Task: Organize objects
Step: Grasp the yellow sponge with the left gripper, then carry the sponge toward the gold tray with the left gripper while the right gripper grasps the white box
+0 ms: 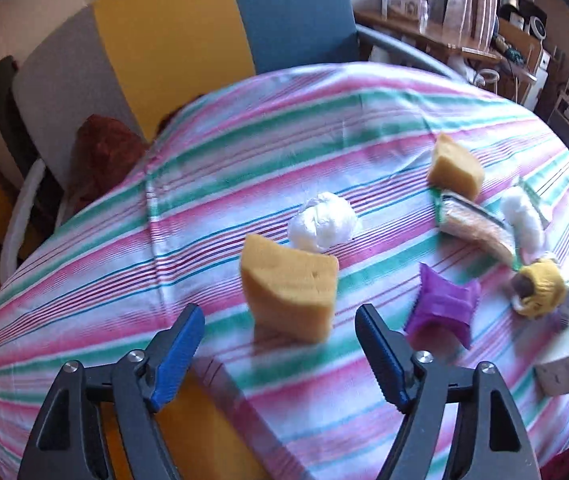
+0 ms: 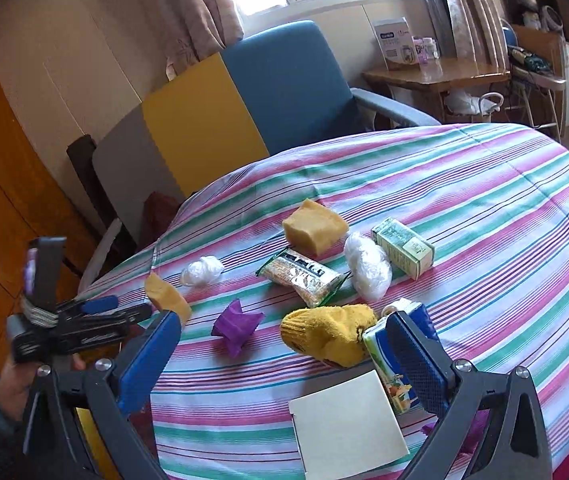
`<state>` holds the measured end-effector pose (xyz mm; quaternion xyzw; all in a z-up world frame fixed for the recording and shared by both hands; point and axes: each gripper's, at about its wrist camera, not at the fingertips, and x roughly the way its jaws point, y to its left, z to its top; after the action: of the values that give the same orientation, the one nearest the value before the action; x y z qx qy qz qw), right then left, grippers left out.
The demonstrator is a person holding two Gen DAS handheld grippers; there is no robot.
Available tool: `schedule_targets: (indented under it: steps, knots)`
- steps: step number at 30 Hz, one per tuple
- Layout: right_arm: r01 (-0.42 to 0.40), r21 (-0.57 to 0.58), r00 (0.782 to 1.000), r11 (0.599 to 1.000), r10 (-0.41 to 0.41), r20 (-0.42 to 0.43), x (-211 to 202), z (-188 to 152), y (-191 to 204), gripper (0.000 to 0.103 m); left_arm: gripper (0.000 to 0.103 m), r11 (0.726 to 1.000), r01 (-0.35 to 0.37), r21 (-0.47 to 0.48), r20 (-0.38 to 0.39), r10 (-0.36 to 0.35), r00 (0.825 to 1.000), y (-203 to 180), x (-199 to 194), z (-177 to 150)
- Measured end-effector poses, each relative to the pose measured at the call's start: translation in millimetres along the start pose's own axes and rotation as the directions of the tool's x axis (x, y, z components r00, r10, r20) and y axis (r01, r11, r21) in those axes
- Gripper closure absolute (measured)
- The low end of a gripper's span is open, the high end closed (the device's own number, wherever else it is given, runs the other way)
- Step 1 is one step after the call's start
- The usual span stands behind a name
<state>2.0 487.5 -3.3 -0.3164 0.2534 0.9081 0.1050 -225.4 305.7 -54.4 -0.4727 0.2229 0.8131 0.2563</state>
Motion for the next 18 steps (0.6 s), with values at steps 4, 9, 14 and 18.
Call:
schedule_targets:
  steps: [4, 9, 14, 18]
  knots:
    - [-0.009, -0.008, 1.0, 1.0, 0.009, -0.009, 2.2, -0.1, 1.0, 0.0, 0.052, 1.0, 0.005, 0.01, -0.024, -0.005, 1.0, -2.6, 20.1, 6.7]
    - [0.018, 0.012, 1.0, 1.0, -0.018, 0.025, -3.1, 3.2, -6.5, 0.0, 0.054, 0.998, 0.06, 0.01, 0.064, -0.061, 0.996, -10.4, -16.7, -6.3]
    - [0.024, 0.124, 0.998, 0.992, -0.031, 0.054, -9.7, 10.1, -31.1, 0.0, 0.053, 0.991, 0.133, -0.002, 0.141, -0.132, 0.981, -21.3, -74.5, -39.4]
    - [0.024, 0.196, 0.998, 0.98, -0.034, 0.05, -9.8, 13.5, -47.1, 0.001, 0.053, 0.986, 0.167, -0.01, 0.178, -0.163, 0.971, -25.4, -110.7, -73.6]
